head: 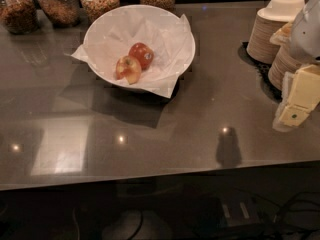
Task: Pick apple from white bowl
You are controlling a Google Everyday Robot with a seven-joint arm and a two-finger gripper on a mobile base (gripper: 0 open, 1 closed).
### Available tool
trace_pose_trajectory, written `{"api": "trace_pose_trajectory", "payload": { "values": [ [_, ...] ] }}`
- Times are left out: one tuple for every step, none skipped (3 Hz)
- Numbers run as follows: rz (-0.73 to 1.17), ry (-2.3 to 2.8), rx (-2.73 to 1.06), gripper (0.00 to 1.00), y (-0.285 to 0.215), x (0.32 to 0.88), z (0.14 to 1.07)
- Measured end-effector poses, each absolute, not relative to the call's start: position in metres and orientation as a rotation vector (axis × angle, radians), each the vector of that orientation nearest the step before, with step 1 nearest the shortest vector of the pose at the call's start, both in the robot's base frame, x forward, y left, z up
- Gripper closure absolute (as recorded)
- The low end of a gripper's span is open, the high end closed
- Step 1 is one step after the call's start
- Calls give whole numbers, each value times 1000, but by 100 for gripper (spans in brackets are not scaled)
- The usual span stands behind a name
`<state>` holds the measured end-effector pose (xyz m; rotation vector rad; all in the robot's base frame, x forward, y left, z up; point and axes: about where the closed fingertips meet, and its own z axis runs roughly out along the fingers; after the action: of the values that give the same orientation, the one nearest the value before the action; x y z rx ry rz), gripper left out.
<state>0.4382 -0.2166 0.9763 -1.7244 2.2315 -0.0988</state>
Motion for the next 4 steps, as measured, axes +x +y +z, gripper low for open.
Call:
{"api": "trace_pose_trajectory", "payload": {
  "values": [
    [-111,2218,-1725,0,-215,440,979],
    [-156,2109,-1788,0,-197,458,985],
    [-183,1941,-1885,0,-165,485,992],
    [-178,1762,-1997,0,-130,513,1000]
  ]
}}
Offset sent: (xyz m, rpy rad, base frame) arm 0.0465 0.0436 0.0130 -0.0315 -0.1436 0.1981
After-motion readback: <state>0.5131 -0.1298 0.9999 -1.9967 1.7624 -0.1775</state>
